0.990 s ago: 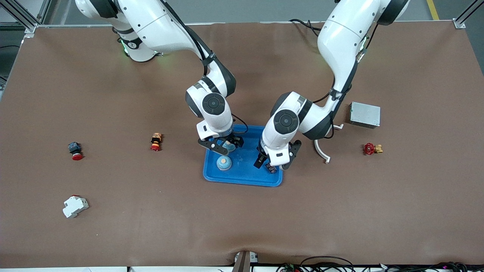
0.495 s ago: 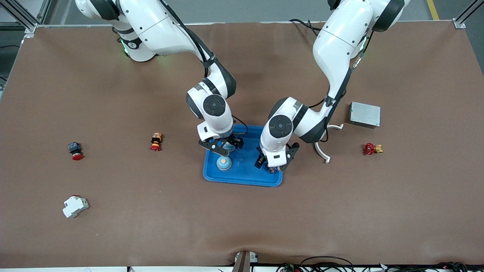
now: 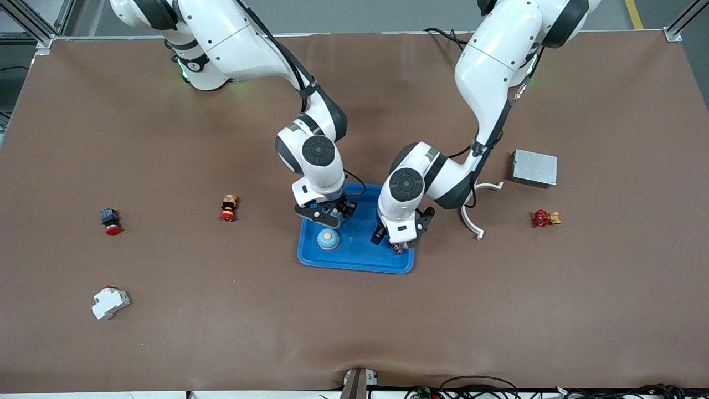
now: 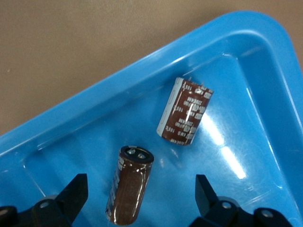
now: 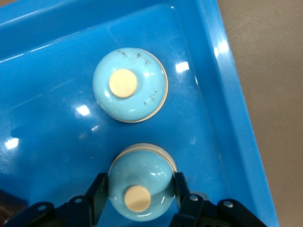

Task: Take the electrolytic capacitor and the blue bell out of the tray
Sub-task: 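Grasp the bell with the right gripper while the left gripper grasps the capacitor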

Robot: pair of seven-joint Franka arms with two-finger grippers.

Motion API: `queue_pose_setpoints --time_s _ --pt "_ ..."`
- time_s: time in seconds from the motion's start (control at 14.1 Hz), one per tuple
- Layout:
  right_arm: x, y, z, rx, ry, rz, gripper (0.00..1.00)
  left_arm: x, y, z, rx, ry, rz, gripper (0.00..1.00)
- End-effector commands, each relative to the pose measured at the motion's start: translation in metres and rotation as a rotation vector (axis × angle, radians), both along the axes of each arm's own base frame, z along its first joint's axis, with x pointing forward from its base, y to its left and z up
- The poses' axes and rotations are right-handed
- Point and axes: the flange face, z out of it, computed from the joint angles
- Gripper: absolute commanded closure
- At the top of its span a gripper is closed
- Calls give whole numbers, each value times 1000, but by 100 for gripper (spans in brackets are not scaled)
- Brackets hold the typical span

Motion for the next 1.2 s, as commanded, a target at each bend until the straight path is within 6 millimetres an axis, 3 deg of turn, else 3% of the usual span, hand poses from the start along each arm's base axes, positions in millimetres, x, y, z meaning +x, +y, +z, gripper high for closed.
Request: queue_pose_setpoints --time_s 0.0,0.07,0.21,0.28,0.35,0.5,0.78,0.99,1.13 --pt "3 8 7 -1 -19 -1 100 -3 -8 -3 10 -16 9 0" --pt "4 5 9 -3 -17 -1 100 -3 -8 -5 10 -11 14 0" --pt "5 -3 32 -34 17 10 100 -5 -7 -7 14 -6 46 48" --pt "10 -12 48 -41 25 34 100 -5 -7 -7 14 -5 57 67" --pt "18 -26 69 -40 33 41 100 -5 -7 -7 15 -6 57 83" --pt "24 -52 102 -47 45 75 100 -5 -7 -7 17 -5 56 100" --pt "35 -154 148 -31 52 212 100 0 -3 6 7 -19 65 100" --pt "32 -222 158 -12 77 315 100 1 1 40 -3 -26 55 100" --pt "29 -265 154 -8 90 361 100 8 27 72 -1 -35 25 100"
